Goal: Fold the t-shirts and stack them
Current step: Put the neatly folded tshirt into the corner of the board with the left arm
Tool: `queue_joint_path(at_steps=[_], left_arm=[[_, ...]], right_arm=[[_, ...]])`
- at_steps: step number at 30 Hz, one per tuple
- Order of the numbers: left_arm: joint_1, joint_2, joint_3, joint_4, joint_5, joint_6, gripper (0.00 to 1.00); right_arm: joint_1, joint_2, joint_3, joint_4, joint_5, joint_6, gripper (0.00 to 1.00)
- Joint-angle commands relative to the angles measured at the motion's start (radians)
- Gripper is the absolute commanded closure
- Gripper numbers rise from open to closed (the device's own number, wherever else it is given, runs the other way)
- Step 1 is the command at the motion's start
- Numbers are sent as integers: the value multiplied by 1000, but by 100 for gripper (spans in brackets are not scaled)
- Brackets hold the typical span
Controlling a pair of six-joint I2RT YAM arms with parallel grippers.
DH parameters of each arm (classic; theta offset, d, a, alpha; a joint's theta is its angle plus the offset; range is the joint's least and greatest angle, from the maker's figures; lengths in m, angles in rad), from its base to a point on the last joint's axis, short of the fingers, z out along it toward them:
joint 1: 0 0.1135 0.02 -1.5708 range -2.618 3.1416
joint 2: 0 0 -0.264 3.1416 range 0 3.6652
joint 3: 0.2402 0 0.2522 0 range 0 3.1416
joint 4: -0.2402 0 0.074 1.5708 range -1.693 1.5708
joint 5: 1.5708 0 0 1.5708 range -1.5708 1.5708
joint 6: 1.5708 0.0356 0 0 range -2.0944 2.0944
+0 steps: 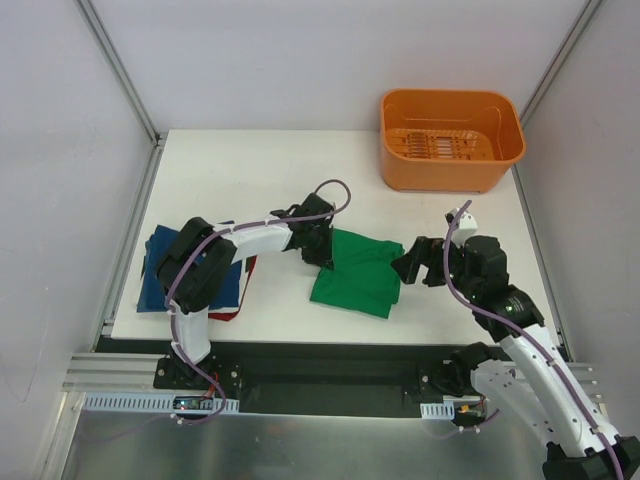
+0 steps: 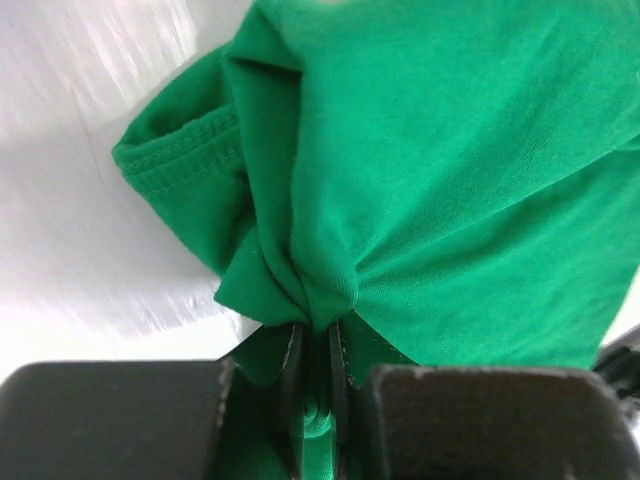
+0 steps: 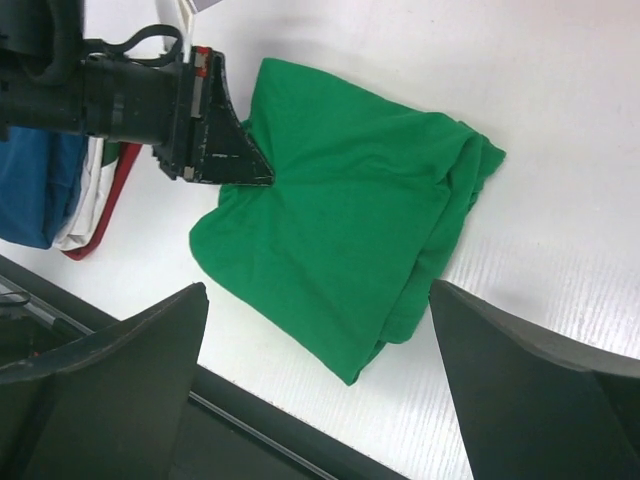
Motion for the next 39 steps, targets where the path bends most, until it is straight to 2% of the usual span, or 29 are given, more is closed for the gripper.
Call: queue_joint_path(at_steps=[1,7,12,20,21,23,29,36,39], left_arm=[[-36,-87,37,-223,-178,79,100],[-43,-278,-53,-398,-443,90,100],[-43,-422,-93,-616,-615,61,100],[-40,-476,50,-1033,-968,-92,100],[-42,-479,69,-1106,-992,-103,100],[-42,-499,126,-1154,-1038,-126,100],[-8,-588,208,-1170,-1083,-54,100],[130,-669,295,-1161,-976,68,100],[138,-700,336,-1157,-913,108,100]], right_arm=[[-2,-59,-32,-28,60,-11,3],[-2,-111,-84,-78,163,-37,3],[-3,-108,-114,-74,227,-41,3],[-5,-118,-125,-95,294,-21,3],[-3,-121,-127,-97,301,-18,3],[-3,-124,-127,-100,310,-14,3],[-2,-127,-131,-108,333,-10,3],[-3,-136,-130,-120,374,2,3],[-3,-153,-136,-118,385,4,3]])
